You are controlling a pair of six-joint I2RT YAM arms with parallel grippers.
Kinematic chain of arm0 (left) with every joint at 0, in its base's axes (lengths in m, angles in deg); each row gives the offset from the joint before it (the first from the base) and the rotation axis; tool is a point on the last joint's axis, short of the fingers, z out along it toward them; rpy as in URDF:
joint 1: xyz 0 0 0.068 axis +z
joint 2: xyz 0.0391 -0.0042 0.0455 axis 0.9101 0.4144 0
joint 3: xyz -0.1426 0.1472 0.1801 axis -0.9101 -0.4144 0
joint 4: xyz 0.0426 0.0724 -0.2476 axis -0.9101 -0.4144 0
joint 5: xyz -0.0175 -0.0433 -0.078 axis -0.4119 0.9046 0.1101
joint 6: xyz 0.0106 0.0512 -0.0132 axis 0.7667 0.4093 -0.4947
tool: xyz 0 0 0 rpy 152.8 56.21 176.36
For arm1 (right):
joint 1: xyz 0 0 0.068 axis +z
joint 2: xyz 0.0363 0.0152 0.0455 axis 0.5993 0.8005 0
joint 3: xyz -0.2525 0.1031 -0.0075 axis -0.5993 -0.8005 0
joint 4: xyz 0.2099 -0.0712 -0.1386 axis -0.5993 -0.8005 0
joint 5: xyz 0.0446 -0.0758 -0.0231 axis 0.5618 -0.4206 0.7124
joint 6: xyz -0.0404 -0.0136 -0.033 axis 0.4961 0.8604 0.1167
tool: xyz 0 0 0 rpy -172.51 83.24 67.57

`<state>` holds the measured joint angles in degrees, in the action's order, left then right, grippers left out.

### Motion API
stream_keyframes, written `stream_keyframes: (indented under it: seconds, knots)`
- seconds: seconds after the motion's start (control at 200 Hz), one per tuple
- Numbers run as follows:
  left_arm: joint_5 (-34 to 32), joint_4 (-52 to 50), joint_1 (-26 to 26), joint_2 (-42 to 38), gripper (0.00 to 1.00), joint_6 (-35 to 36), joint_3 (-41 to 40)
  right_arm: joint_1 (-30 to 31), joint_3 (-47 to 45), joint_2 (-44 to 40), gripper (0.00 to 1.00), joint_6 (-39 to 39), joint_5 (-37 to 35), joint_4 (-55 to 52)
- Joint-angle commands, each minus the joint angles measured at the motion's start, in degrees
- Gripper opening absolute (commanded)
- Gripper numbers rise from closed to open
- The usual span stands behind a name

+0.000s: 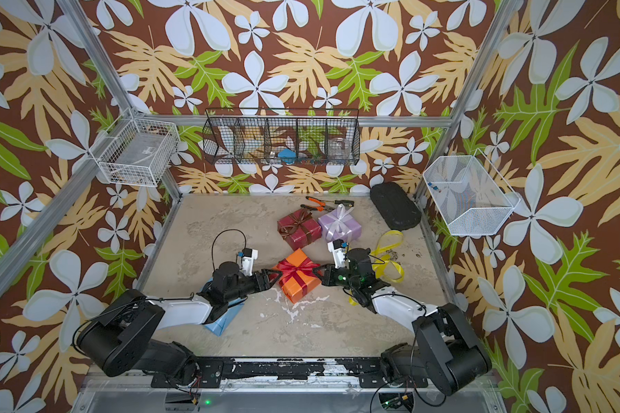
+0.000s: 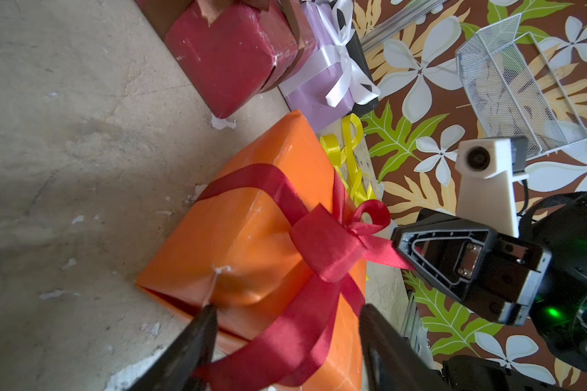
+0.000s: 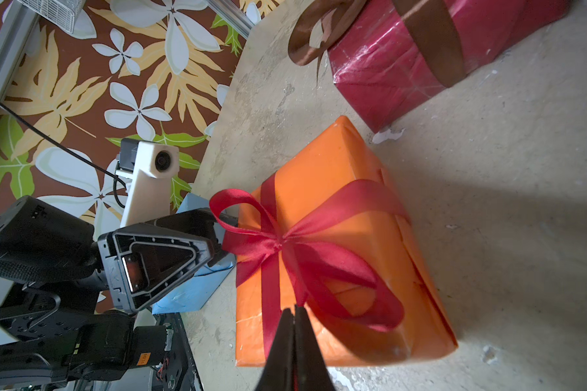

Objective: Untie the ribbon bows on the gift boxes
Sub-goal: Untie the ribbon from the gift box.

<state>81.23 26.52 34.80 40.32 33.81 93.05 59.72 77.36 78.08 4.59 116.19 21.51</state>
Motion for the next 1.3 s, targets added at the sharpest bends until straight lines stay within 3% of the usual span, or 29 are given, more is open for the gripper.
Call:
stream_keyframes:
  seconds: [0.0, 0.21, 0.866, 1.291]
  knots:
    - [0.86, 2.32, -0.04, -0.21, 0.48, 0.93, 0.26, 0.04, 0.38, -0.24, 0.00, 0.75, -0.22, 0.40]
    - [0.62, 0.54, -0.04, -0.35, 0.00, 2.22, 0.23, 0.03, -0.31, 0.27, 0.00, 0.20, -0.50, 1.00]
    - [-1.62, -5.12, 4.00, -3.04, 0.00, 3.64, 0.06, -2.56, -0.25, -3.76, 0.00, 2.35, -9.08, -6.92]
    - [-4.87, -13.19, 9.25, -7.49, 0.00, 4.24, 0.12, -15.25, -3.22, -9.52, 0.00, 1.83, -10.02, -10.73]
